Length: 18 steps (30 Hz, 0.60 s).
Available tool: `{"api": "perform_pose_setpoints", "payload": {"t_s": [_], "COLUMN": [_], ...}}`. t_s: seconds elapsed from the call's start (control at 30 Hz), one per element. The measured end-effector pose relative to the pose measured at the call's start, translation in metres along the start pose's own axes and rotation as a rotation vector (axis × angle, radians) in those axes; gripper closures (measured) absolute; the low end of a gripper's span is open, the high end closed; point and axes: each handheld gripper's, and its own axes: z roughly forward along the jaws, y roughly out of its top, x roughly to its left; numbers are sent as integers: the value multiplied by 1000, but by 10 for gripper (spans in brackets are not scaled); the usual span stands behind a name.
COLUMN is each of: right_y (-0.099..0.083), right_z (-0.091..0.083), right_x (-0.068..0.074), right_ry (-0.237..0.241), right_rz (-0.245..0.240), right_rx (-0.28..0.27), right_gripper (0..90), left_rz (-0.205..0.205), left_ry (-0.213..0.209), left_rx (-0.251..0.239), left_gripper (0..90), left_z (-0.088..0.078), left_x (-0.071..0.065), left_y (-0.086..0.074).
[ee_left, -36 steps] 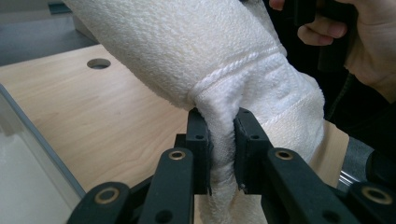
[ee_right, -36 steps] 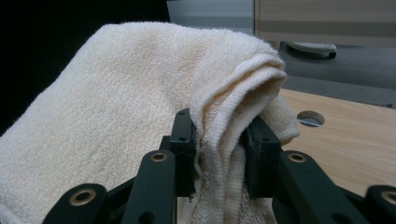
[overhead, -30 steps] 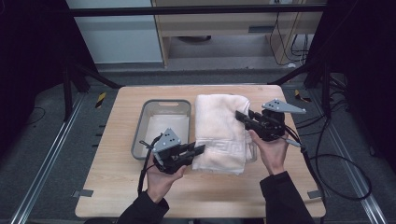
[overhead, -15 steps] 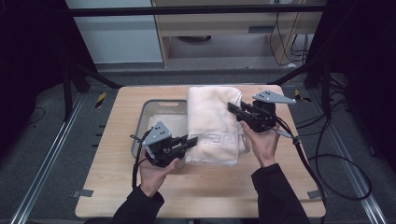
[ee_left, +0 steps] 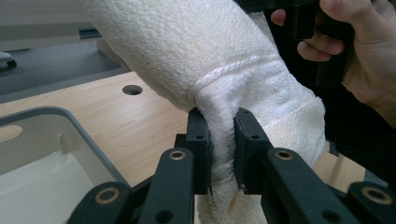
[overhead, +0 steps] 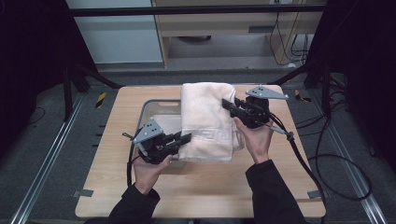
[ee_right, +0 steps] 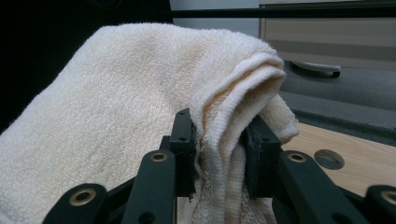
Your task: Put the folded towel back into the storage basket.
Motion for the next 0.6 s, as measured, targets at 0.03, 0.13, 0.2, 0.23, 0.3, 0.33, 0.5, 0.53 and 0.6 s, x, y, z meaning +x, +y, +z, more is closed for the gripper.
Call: {"api": "perform_pose_setpoints", "payload": {"t_s": [0.03,0.13,0.2,0.23,0.3,0.33,0.5,0.53,0.6], "right_y": [1,2,2,4,6,7,10,11,12], "right_z": [2,6,8,12,15,16,23,25,29], "right_x": [1,4,5,8,10,12,20,22,25], "right_ry": [6,8,9,9,11,11,13,18,24], "right_rz": [3,-2,-3,-5,-9,-11,-19,-17,-20], "right_rx": [-1,1,0,3,4,6,3,4,5], "right_gripper": [690,690,690,690,690,690,690,690,690], "left_rz": [0,-6,-9,-13,-15,-20,-29,-32,-36], "left_ry": [2,11,13,15,19,23,36,36,42], "left_rx": [0,-3,-6,-8,-11,-15,-30,-33,-38], "left_gripper": [775,775,775,775,775,775,775,775,775], "left_z": [-1,-5,-6,-7,-10,-13,-21,-23,-27], "left_x": [1,5,6,8,10,13,20,21,24], "left_y": [0,0,0,0,-1,-1,-1,-1,-2]}}
